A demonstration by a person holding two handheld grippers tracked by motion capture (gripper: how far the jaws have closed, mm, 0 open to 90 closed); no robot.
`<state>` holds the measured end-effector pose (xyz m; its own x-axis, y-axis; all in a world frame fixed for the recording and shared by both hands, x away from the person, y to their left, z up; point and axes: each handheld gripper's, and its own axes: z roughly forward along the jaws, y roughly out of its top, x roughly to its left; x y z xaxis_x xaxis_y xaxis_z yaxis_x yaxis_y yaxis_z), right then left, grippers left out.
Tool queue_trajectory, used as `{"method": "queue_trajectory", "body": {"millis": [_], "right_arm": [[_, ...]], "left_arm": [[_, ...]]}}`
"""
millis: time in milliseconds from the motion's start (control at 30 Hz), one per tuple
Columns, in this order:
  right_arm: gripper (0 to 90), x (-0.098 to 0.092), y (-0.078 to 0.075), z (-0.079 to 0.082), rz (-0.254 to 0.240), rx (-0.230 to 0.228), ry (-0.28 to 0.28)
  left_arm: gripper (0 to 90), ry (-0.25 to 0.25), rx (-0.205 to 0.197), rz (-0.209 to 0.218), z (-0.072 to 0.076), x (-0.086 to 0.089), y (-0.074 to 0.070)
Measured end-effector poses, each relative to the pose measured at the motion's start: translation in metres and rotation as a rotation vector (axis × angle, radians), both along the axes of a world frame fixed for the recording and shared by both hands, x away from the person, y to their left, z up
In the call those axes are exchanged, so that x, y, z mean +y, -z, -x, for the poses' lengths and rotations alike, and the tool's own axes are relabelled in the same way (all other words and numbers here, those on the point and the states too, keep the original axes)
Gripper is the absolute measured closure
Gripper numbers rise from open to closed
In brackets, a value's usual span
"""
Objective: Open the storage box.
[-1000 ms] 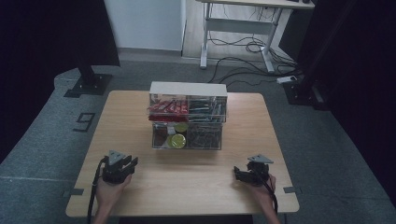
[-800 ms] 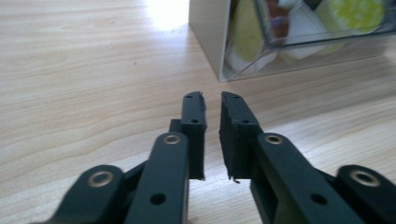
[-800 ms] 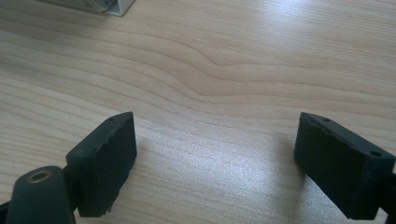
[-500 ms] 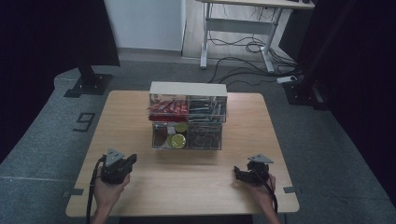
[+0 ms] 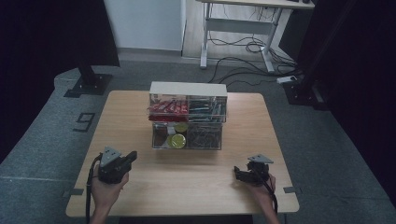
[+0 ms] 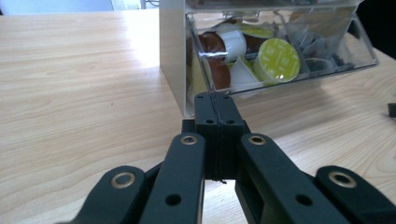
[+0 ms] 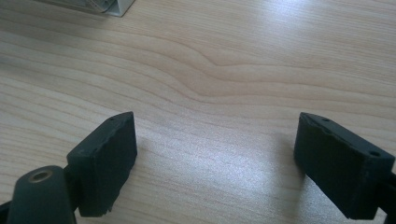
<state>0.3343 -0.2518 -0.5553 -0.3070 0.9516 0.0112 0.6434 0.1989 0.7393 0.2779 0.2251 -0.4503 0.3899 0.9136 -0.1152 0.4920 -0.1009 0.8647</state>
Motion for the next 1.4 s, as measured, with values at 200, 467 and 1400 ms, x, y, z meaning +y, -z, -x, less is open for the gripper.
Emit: {"method": "queue_trajectory", "body": {"millis": [200, 467, 1400], "right_arm": [[13.5, 0.0, 0.0, 0.0, 0.0, -0.001, 0.0], [13.7, 0.0, 0.0, 0.001, -0.001, -0.001, 0.001], [13.9, 0.0, 0.0, 0.001, -0.001, -0.002, 0.001]], "left_arm": [[90.0, 0.014, -0.013, 0.005, -0.001, -0.004, -0.009], [90.0, 0.048, -0.031, 0.025, -0.007, -0.012, -0.024], [90.0, 0.127, -0.036, 0.043, -0.042, -0.042, -0.073]]}}
